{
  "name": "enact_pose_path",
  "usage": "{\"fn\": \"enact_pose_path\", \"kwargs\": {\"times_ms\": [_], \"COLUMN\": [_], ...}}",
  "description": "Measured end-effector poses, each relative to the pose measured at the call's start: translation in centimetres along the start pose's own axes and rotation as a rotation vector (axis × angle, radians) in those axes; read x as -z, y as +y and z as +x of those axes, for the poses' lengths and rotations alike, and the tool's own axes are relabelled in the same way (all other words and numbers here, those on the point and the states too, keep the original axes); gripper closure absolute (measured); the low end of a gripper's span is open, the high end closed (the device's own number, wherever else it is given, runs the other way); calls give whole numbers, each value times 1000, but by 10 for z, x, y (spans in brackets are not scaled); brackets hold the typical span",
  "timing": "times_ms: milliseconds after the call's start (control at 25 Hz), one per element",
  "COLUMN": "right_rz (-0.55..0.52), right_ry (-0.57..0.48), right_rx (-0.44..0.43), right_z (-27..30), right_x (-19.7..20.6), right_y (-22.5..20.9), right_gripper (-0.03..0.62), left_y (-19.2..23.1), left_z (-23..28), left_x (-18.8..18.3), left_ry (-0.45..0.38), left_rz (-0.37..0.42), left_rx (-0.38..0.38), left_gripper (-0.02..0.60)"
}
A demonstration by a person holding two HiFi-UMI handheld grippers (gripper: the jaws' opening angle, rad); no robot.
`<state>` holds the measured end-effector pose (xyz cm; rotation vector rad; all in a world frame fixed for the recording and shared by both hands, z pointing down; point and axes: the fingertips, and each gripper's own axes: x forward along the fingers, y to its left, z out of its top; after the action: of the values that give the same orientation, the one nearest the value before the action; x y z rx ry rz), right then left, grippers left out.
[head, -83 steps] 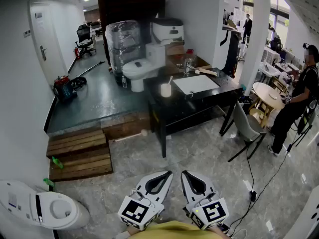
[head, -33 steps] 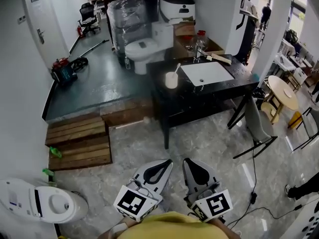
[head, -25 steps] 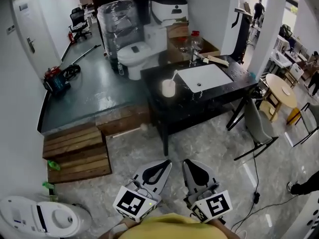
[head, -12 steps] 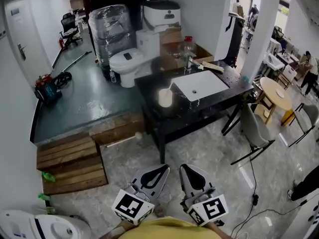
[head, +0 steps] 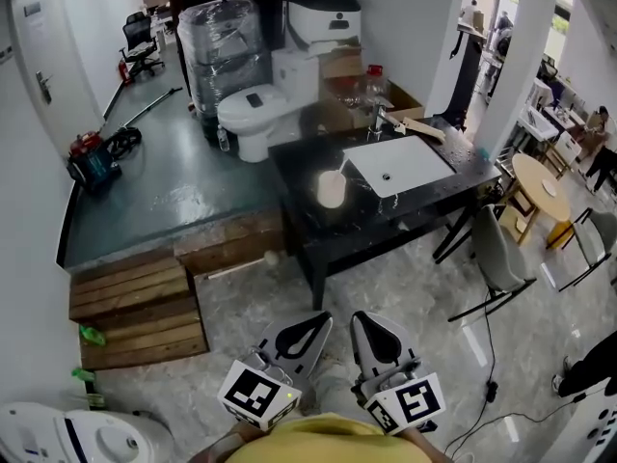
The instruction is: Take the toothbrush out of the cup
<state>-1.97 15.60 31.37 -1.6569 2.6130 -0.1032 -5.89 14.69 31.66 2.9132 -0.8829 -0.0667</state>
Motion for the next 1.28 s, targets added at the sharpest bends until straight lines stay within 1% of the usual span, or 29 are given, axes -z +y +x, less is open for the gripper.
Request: {"fn": "enact_pose_path", "kwargs": {"times_ms": [360,720,880,1080,1280], "right_rz": [-2,1,9,17,35], "right_ry": [12,18,18,13,30], "right_rx": [-38,-98,-142,-181,-209], "right_z": [53,111,134,155,166], "right_x": [0,-8,-7,-6,-2], "right_y": [-32,-86,-108,-134,-147], "right_gripper": [579,578,578,579,578], "left_y": [46,93,111,127,134], "left_z": [39,97,122,148,163], "left_x": [-2,-6,-6,-5,-3], "left_ry": [-3,8,9,3,24], "left_rz": [-13,-12,-7,-4,-6], "left_rx": [-30,-87,-121,-157,-175], "left_gripper": [572,572,572,572,572]}}
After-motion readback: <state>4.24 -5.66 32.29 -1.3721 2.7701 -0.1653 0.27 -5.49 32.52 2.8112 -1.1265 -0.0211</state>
